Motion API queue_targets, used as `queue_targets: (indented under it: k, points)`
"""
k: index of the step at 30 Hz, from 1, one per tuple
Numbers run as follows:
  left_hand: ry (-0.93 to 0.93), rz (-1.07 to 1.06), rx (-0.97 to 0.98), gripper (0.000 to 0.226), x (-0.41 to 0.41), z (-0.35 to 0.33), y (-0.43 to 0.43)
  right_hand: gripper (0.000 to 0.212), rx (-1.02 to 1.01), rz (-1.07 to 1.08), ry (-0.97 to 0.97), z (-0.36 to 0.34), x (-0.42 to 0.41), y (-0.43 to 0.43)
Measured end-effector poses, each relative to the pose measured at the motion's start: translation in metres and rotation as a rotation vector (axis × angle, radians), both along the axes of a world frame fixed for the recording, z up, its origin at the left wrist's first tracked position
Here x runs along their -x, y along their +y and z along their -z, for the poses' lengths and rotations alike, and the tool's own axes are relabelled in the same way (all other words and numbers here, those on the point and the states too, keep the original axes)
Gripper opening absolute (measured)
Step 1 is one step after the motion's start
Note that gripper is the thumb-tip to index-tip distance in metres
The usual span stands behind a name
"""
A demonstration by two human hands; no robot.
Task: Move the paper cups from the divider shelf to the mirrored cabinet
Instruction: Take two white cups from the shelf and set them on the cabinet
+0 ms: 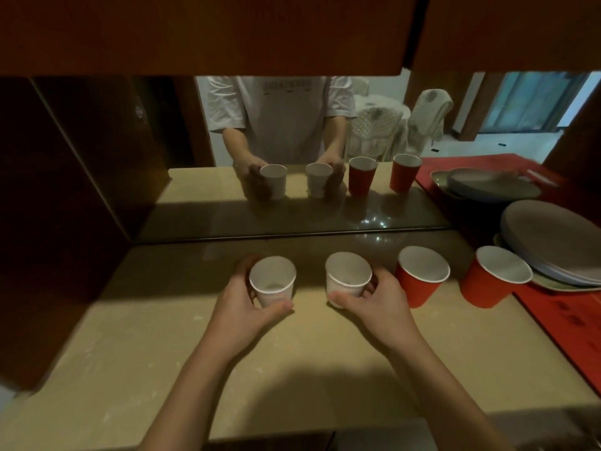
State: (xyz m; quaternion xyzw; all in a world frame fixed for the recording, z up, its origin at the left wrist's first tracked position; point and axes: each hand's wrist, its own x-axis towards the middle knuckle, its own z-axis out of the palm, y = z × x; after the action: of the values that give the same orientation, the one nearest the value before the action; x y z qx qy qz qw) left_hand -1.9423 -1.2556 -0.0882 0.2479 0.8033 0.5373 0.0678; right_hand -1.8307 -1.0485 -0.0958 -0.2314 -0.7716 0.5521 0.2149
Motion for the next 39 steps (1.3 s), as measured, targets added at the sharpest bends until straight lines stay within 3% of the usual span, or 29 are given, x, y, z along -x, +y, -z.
queue_targets:
  k: [3,6,8,10,13,18,29,39]
  points:
    - [0.061,-0.007,0.145,0.096,-0.002,-0.003,-0.011,0.072,-0.079,-0.016,-0.020,-0.004,-0.012,-0.002]
    - [0.215,-0.038,0.380,0.090,-0.008,-0.007,-0.029,0.073,-0.240,-0.019,-0.072,-0.009,-0.030,-0.003]
    - [0.337,-0.085,0.631,0.088,-0.017,-0.011,-0.043,0.070,-0.441,-0.027,-0.106,-0.011,-0.046,-0.003]
    - [0.478,-0.077,0.756,0.082,-0.030,-0.013,-0.056,0.063,-0.716,-0.036,-0.169,-0.013,-0.062,-0.006]
    - [0.588,-0.014,0.766,0.069,-0.049,-0.016,-0.068,0.056,-0.941,-0.036,-0.243,-0.014,-0.081,-0.013]
    - [0.668,0.068,0.785,0.059,-0.067,-0.012,-0.057,0.052,-1.013,0.015,-0.307,-0.012,-0.107,-0.019]
    - [0.742,0.296,0.707,0.062,-0.126,-0.019,0.019,0.055,-0.994,0.296,-0.490,-0.018,-0.224,0.003]
    - [0.859,0.648,0.501,0.052,-0.270,-0.030,0.141,0.051,-0.897,0.701,-0.665,-0.022,-0.431,0.028]
